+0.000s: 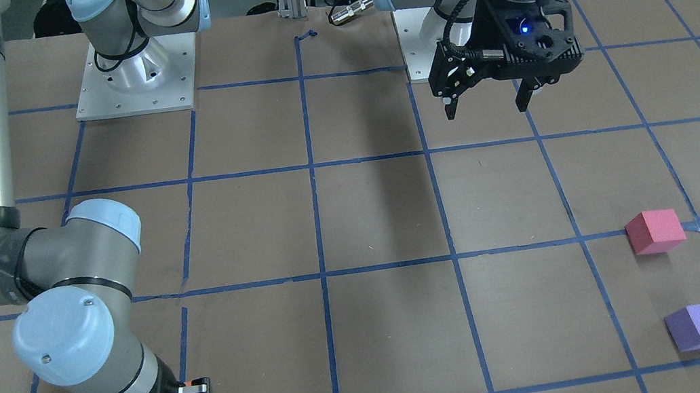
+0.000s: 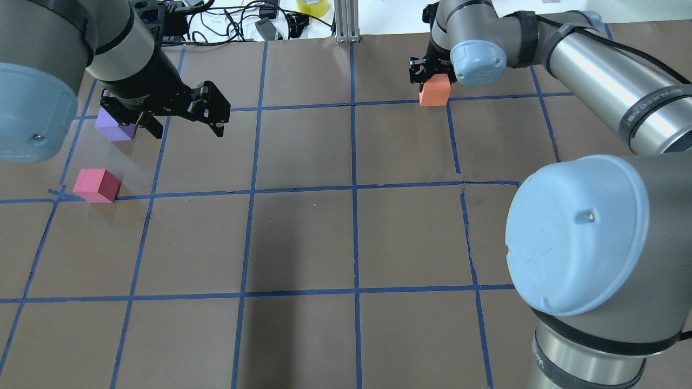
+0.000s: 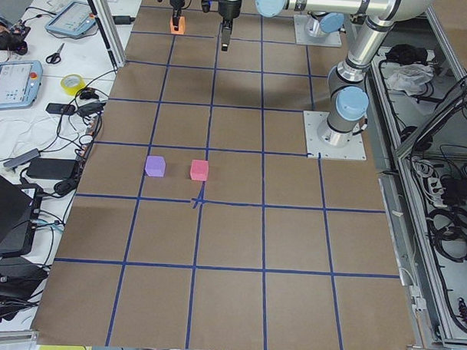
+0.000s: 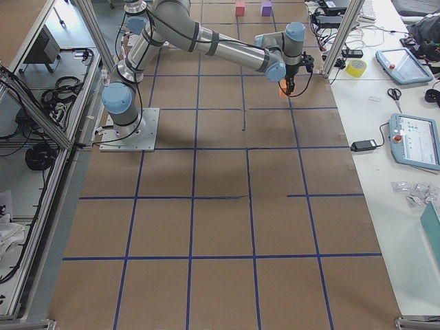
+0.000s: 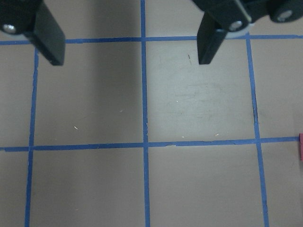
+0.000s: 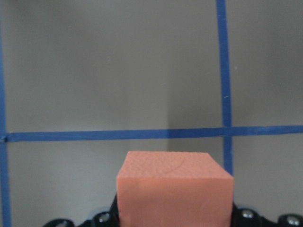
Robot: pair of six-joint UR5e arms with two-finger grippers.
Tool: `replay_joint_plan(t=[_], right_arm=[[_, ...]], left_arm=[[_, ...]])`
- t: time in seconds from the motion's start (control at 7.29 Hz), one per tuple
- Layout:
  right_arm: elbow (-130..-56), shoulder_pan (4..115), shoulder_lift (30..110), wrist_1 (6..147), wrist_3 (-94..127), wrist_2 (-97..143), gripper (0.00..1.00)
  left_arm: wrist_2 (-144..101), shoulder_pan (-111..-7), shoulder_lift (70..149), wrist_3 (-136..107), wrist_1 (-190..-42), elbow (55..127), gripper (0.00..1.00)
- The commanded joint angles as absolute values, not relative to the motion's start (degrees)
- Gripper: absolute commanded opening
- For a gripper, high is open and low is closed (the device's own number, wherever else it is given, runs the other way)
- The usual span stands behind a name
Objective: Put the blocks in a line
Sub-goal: 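Carry the orange cube toward the table center and set it down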
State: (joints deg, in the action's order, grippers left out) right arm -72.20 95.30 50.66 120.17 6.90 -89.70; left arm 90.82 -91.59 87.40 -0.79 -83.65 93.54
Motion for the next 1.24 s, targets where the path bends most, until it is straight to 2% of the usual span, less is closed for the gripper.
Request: replay_joint_plan(t=[0.0, 0.55, 0.96, 1.1], right_arm=[[-71.19, 100.44, 49.84, 120.23, 13.52, -89.39, 0.00], [-64.79, 106.43, 43.61, 120.32, 21.78, -89.56, 0.00], [-64.60, 108.71, 42.28, 120.23, 22.41, -89.65, 0.00], [-64.60, 108.98, 41.93, 120.32, 22.41, -89.65, 0.08]], left_arm=[[90.88, -91.58, 87.19, -0.79, -83.67, 93.69, 1.00], [90.88, -91.58, 87.19, -0.79, -83.67, 93.69, 1.00], [90.79, -91.58, 87.28, -0.79, -83.67, 93.69, 1.00], [90.88, -91.58, 87.28, -0.79, -83.67, 93.69, 1.00]])
